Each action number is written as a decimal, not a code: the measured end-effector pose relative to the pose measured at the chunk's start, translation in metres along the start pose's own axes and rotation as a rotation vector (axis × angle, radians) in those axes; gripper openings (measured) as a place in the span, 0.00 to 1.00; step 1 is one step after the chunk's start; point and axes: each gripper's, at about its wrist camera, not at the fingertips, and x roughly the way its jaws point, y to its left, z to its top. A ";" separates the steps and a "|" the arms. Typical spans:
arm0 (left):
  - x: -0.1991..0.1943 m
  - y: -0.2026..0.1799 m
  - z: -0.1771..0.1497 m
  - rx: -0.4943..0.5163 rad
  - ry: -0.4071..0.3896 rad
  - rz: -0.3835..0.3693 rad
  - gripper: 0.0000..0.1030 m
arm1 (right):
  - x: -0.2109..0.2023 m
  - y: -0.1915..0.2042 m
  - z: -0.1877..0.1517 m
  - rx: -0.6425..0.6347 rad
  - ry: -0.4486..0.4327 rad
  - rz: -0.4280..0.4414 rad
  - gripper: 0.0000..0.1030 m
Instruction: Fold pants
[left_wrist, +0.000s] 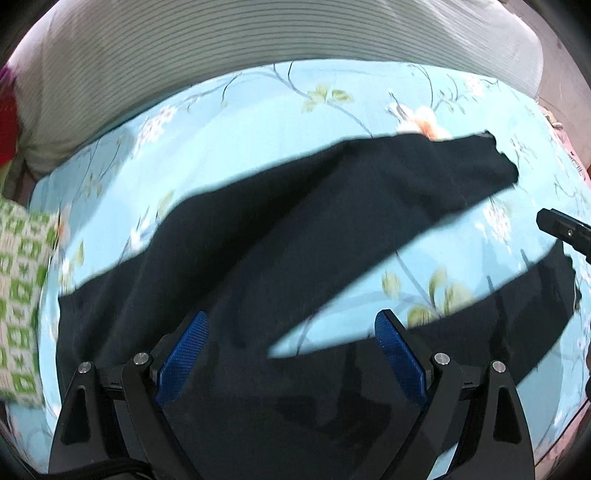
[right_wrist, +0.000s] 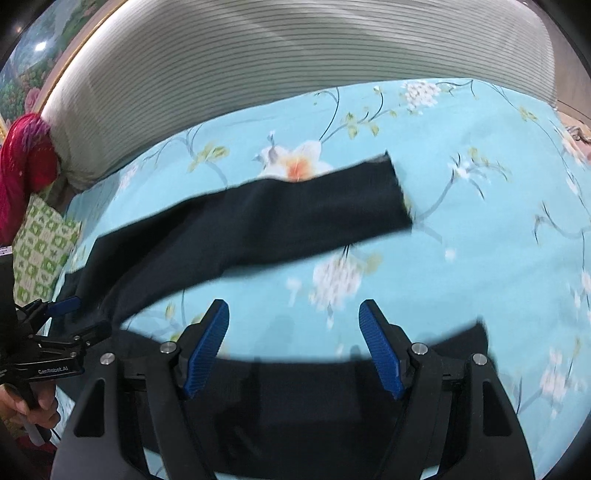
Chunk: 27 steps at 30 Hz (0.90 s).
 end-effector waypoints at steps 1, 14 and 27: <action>0.003 -0.001 0.010 0.009 0.000 0.004 0.90 | 0.004 -0.004 0.009 0.001 0.002 0.002 0.71; 0.063 -0.012 0.116 0.103 0.055 0.000 0.90 | 0.064 -0.069 0.109 -0.013 0.080 -0.026 0.71; 0.123 -0.006 0.145 0.123 0.195 -0.135 0.52 | 0.120 -0.083 0.147 -0.089 0.174 0.066 0.33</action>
